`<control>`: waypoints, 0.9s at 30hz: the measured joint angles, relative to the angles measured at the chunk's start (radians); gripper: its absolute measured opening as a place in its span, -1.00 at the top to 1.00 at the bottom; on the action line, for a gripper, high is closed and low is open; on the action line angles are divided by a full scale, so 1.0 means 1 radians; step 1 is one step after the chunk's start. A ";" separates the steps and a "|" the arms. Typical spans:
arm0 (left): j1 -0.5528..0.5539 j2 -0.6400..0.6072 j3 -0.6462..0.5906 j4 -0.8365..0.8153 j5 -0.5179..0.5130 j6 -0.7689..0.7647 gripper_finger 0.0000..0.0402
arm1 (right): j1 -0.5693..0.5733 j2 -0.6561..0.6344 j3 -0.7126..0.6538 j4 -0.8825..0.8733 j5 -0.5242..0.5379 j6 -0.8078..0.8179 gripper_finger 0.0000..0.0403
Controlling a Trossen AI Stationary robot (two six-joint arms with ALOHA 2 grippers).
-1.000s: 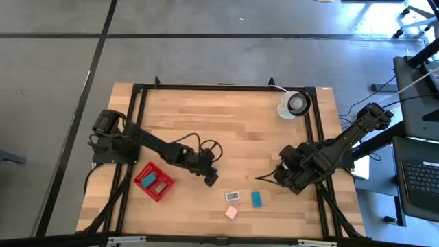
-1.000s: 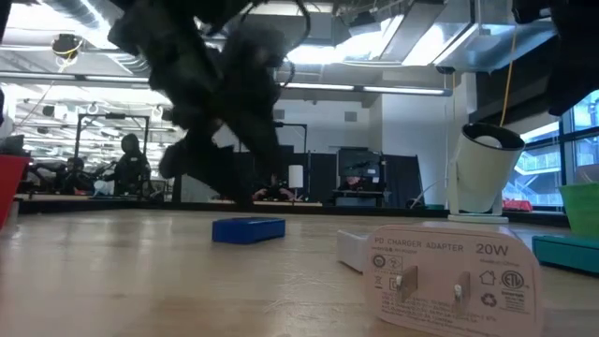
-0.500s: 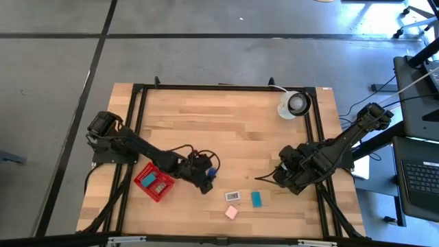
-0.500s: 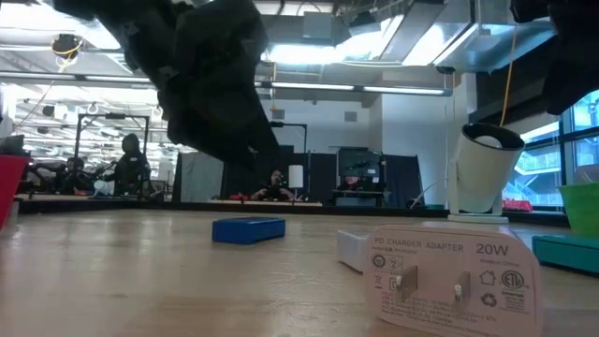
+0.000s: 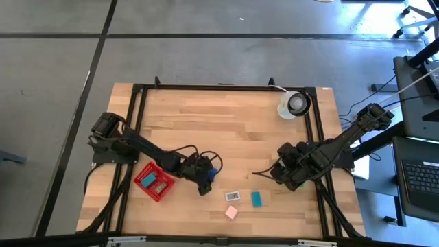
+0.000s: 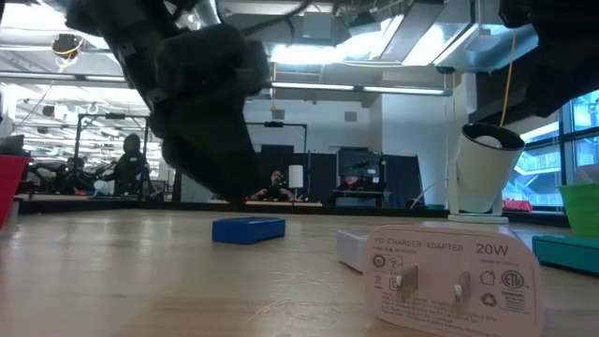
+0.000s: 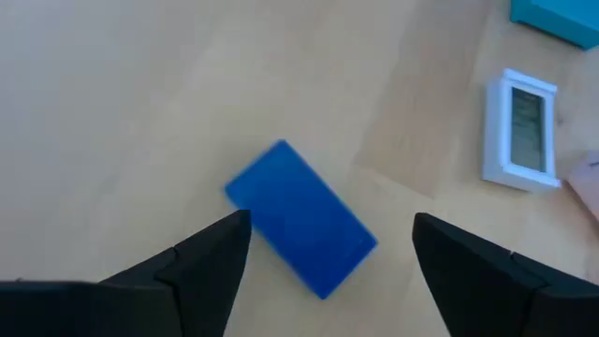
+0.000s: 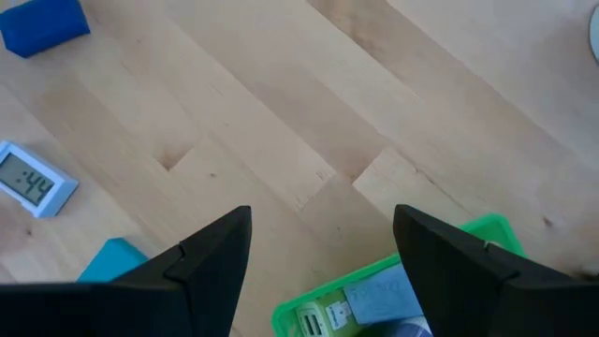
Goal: Pick & Place Office items
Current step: Put the blue digital clock into the red bin
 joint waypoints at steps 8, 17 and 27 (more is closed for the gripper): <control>0.018 0.044 0.000 0.100 -0.006 0.030 -0.54 | -0.003 -0.001 0.000 0.007 0.000 0.000 -0.31; 0.017 0.044 0.000 0.067 -0.164 0.173 -0.50 | -0.003 -0.001 0.000 0.007 0.000 -0.029 -0.31; -0.020 0.047 0.000 0.027 -0.102 0.238 -0.50 | -0.003 -0.001 0.000 0.007 0.000 -0.029 -0.31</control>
